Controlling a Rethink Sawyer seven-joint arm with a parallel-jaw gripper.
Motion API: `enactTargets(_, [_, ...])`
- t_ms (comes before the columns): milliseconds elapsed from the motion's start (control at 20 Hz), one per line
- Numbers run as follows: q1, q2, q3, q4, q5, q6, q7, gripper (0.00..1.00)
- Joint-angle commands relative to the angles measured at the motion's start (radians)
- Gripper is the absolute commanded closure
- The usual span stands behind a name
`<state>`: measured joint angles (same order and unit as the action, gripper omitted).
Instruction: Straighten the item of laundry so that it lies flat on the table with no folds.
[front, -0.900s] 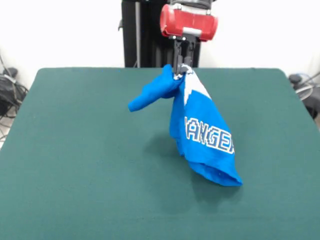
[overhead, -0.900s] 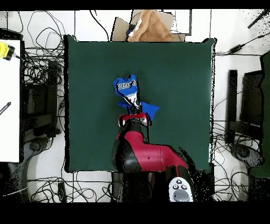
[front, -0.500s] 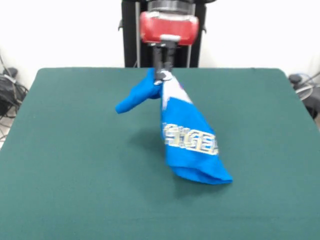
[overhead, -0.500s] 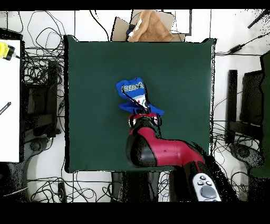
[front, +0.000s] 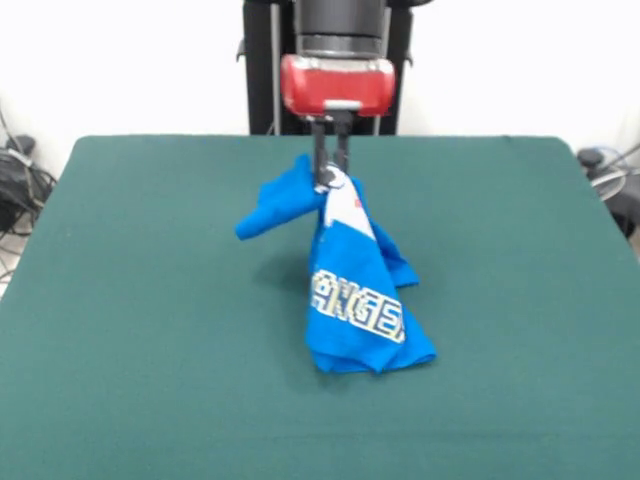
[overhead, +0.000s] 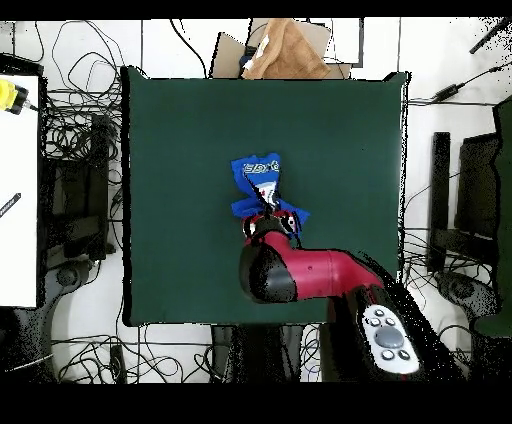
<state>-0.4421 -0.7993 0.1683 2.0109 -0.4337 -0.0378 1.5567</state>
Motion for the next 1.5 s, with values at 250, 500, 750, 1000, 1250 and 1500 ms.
enactTargets(250, [-0.2, 0.144, 0.364, -0.288, -0.074, 0.311, -0.21, 1.0])
enactTargets(500, [-0.035, -0.021, 0.164, -0.134, -0.081, 0.206, 0.042, 1.0])
enactTargets(750, [0.351, -0.154, -0.23, -0.065, -0.019, 0.226, 0.332, 1.0])
enactTargets(1000, [0.383, -0.236, -0.252, -0.095, 0.061, 0.422, 0.246, 1.0])
enactTargets(1250, [0.145, -0.448, -0.095, 0.07, 0.224, 0.574, -0.036, 1.0])
enactTargets(1500, [0.031, -0.464, -0.007, 0.2, 0.283, 0.539, -0.102, 1.0])
